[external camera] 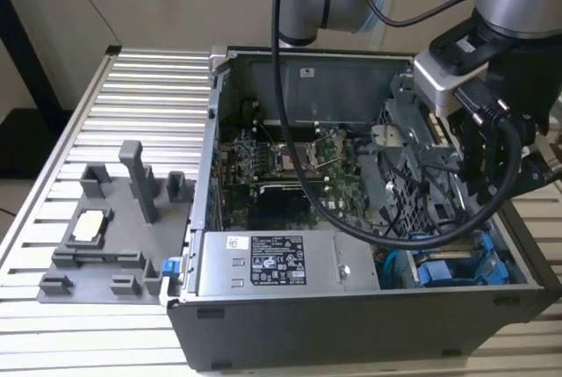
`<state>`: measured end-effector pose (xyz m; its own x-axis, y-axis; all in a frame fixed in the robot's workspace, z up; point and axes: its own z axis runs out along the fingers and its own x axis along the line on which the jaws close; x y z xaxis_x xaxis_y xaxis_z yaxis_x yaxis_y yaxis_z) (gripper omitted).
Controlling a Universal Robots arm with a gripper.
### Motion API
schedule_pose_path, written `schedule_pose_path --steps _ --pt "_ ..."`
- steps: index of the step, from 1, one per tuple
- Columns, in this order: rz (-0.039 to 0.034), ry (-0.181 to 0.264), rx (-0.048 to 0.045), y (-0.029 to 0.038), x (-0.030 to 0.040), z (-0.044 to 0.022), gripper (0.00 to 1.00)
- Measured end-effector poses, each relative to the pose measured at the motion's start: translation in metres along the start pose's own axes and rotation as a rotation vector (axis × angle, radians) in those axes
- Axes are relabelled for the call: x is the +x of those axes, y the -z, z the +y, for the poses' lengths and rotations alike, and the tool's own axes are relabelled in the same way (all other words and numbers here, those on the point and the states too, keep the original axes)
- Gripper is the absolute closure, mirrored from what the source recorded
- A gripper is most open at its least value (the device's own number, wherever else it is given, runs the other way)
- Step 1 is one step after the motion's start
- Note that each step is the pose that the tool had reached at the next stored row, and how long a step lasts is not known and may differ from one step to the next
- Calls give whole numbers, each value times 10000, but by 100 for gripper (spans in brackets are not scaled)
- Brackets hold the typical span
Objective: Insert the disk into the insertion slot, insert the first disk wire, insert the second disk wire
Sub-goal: 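Insert the first disk wire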
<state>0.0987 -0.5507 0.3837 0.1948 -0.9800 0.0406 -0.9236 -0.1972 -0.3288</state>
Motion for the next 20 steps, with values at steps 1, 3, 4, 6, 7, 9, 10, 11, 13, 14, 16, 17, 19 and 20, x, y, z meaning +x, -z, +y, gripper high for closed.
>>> schedule_pose_path --steps 1,3,4,6,7,9,10,11,13,14,16,17,19,20 --pt "16 5 12 -2 -3 0 63" --pt "76 25 24 -4 -7 0 63" --pt "113 38 23 -4 -8 0 65" --pt "175 60 15 -5 -11 0 71" --pt "186 65 12 -5 -11 0 71" --pt "189 66 12 -5 -11 0 81" --pt "191 66 12 -5 -10 0 81" --pt "191 66 12 -5 -11 0 81" --pt "191 67 12 -5 -11 0 81" --pt "191 66 12 -5 -11 0 81" --pt "192 67 12 -5 -11 0 81" --pt "192 67 12 -6 -11 0 81" --pt "193 61 4 -12 -6 -2 81" --pt "193 53 -11 -18 0 -6 81"
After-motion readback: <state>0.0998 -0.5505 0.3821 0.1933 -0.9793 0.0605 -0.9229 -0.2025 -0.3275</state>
